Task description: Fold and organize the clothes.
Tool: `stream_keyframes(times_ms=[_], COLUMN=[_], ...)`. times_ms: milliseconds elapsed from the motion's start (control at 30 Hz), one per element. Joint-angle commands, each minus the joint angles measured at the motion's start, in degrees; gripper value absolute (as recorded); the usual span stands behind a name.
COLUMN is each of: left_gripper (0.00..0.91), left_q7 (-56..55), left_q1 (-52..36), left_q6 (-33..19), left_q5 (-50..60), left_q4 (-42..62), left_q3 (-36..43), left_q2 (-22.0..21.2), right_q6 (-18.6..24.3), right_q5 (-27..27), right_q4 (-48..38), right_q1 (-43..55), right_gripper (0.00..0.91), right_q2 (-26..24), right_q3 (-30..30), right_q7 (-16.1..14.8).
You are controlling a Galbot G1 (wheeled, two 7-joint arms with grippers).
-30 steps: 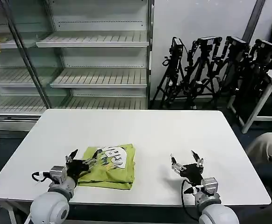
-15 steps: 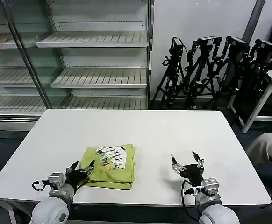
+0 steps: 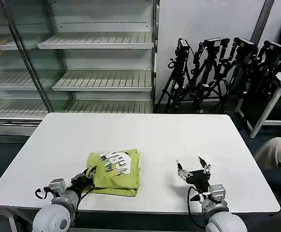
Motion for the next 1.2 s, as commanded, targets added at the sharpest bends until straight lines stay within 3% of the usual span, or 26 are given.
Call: stream_keyframes(times_ms=[33, 200, 500, 700, 833, 933, 1200], left_gripper=[0.010, 0.010, 0.010, 0.010, 0.010, 0.010, 0.010], left_q7=[1.35, 1.83, 10.64, 13.76, 14.06, 13.98, 14.10], left_q1=[-0.49, -2.03, 1.14, 1.45, 0.73, 0.42, 2.15], left_q6=[0.03, -0.85, 0.01, 0.03, 0.06, 0.06, -0.79], left_q5=[-0.56, 2.44, 7.98, 11.92, 12.11, 14.52, 24.22], left_q4=[0.54, 2.54, 7.08, 6.53, 1.22, -7.33, -19.76], left_q3=[-0.95, -4.69, -26.93, -34.67, -32.14, -25.76, 2.98], left_q2=[0.06, 3.96, 21.06, 26.18, 24.81, 20.67, 7.53], right_q6=[0.06, 0.08, 0.49, 0.68, 0.69, 0.70, 0.68], right_q5=[0.02, 0.10, 0.24, 0.44, 0.48, 0.47, 0.45], right_q4=[-0.07, -0.04, -0.54, -0.72, -0.58, -0.41, 0.18], right_q1=[0.04, 0.26, 1.26, 1.71, 1.52, 1.31, -0.05], right_gripper=[0.907, 0.907, 0.907, 0.907, 0.907, 0.907, 0.907], right_q2=[-0.09, -0.22, -0.03, 0.00, -0.07, -0.21, -0.70], right_q3=[-0.18, -0.27, -1.13, -1.29, -1.11, -0.84, 0.61], right_q7=[0.01, -0.01, -0.05, -0.08, -0.07, -0.07, -0.03])
